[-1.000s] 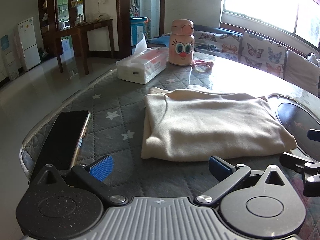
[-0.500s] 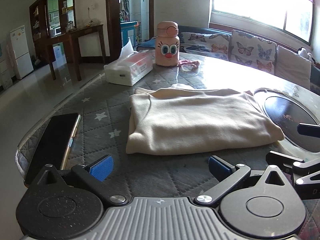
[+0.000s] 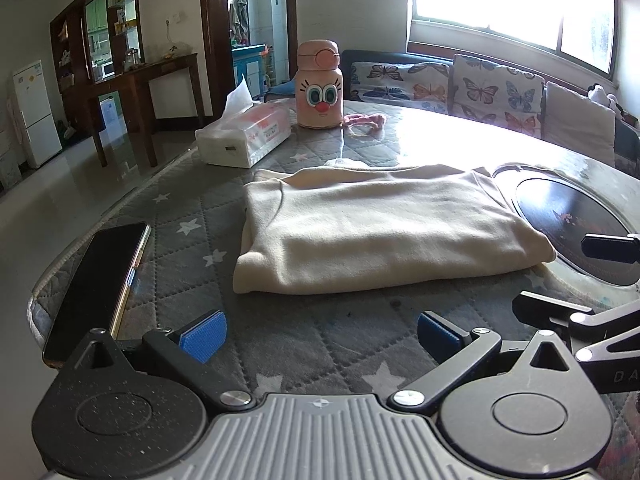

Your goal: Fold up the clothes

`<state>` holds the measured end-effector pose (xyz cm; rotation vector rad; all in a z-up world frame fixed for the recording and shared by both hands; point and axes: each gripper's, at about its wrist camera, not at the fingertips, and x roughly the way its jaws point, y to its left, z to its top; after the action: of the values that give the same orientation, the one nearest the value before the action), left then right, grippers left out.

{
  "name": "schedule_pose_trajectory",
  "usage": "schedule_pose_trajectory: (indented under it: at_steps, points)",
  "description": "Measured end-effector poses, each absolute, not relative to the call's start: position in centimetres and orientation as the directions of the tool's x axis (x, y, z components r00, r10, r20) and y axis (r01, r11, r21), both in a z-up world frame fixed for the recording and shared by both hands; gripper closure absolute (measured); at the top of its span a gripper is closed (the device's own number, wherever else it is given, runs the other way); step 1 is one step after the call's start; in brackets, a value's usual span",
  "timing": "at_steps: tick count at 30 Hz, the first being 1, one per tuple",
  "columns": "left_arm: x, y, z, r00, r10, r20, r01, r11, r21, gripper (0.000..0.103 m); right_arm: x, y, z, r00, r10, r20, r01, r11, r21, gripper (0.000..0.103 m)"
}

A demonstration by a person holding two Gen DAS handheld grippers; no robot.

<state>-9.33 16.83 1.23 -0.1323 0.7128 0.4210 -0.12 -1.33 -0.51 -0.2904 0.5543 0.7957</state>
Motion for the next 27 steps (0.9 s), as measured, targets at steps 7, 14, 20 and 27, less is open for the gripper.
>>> schedule_pose_trajectory:
  at_steps: [7,14,20,27]
  points:
    - [-9.6,16.1,1.1,0.683,0.324,-0.655,-0.403,0.914,0.032,0.0,-0.5,-1.7,-0.7,0.567,0.6,-0.564,-0.734,0.679,-0.016,0.0]
    - [-9.9,15.7,1.2,0.69,0.325,-0.647,-0.398,0.917,0.036,0.0,-0.8,-1.9,-0.9,0.565,0.601,-0.565,-0.733,0.681,-0.009,0.0]
    - [-10.1,15.3,1.3,0.694,0.326,-0.641,-0.393,0.918,0.042,0.0,-1.0,-2.1,-1.0,0.565,0.605,-0.562,-0.73,0.683,0.001,0.0]
    - [-10.2,14.9,1.0,0.693,0.326,-0.643,-0.391,0.919,0.044,0.0,-1.2,-2.4,-1.2,0.559,0.606,-0.566,-0.728,0.685,0.014,0.0]
